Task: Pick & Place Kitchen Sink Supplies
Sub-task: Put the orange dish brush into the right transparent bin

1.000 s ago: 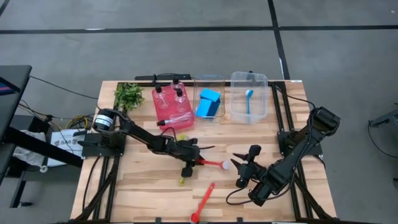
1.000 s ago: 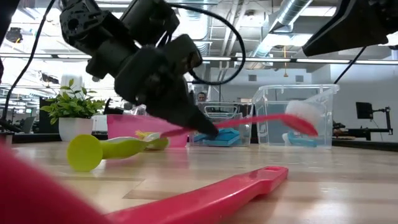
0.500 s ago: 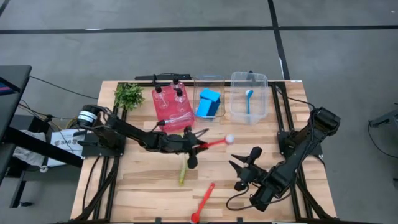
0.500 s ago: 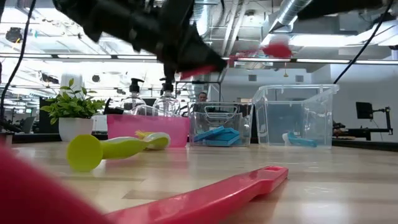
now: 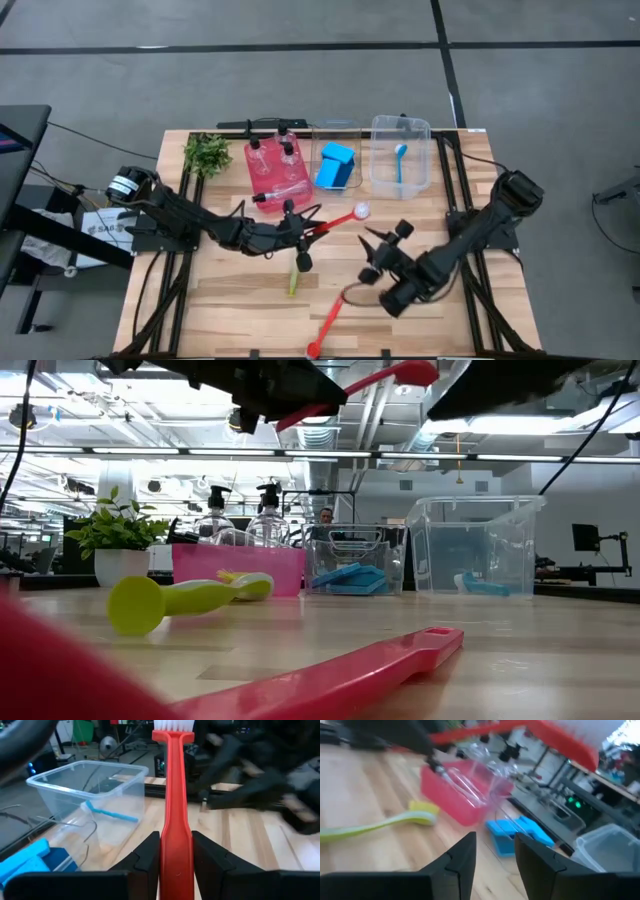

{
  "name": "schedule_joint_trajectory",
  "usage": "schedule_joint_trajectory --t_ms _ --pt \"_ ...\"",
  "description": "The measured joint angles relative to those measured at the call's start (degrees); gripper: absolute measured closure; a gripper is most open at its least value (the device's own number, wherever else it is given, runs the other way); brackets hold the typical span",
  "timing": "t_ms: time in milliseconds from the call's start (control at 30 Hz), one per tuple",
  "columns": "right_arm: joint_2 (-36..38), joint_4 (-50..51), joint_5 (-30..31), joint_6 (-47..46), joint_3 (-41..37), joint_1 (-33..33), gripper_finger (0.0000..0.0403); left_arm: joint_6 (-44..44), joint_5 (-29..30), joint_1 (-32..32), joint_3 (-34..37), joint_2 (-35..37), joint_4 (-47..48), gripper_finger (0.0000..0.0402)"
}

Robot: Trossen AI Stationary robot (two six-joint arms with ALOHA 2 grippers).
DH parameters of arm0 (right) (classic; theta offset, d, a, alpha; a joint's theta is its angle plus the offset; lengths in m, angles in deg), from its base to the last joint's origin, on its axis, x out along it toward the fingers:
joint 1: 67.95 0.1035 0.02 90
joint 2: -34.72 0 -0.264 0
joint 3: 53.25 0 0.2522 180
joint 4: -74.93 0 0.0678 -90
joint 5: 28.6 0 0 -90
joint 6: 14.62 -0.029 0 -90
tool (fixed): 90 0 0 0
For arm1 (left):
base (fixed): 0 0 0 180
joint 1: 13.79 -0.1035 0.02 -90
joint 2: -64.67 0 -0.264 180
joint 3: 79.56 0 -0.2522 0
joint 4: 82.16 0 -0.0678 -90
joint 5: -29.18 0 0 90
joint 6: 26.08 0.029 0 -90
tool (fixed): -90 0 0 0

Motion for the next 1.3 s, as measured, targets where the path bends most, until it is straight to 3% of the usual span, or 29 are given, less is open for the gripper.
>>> schedule_joint_trajectory --t_ms 167,333,467,567,767,867,1000,1067,1167,1300 --pt "0.0 -4.8 -1.9 1.9 -1.5 -2.6 0.0301 0.0 2.2 0.3 0.1 2.1 4.5 0.0310" --pt "-0.1 -20.2 -4.9 19.6 -2.7 -1.1 0.0350 -0.5 9.4 2.0 0.1 7.4 12.6 0.0310" --pt "-0.1 -35.3 -20.6 42.1 -2.8 -0.2 0.0379 -0.6 10.1 4.6 0.1 10.9 13.6 0.0310" --pt "-0.1 -45.1 -32.6 53.5 -2.8 -0.7 0.0395 -0.4 10.1 6.7 0.1 12.2 13.7 0.0310" --pt "0.0 -61.7 -32.9 65.5 -2.8 -1.6 0.0398 -0.1 10.1 9.7 0.1 13.6 13.8 0.0309" --pt "0.0 -65.1 -37.6 68.0 -2.8 -2.6 0.0393 0.0 10.2 10.7 0.1 13.8 13.9 0.0309" --pt "0.0 -66.2 -54.7 68.9 -2.8 -3.7 0.0394 1.3 11.6 11.7 0.1 14.5 14.0 0.0309" --pt "-0.5 -66.8 -59.5 69.0 -2.8 -4.3 0.0399 2.0 13.3 12.4 0.1 15.0 13.7 0.0309" --pt "-1.5 -68.3 -58.0 68.7 -3.3 -5.2 0.0401 2.9 15.5 13.7 0.1 15.8 13.9 0.0309" --pt "-2.1 -78.6 -53.1 67.8 -8.6 -7.8 0.0399 3.0 17.1 15.6 0.1 16.4 13.8 0.0309"
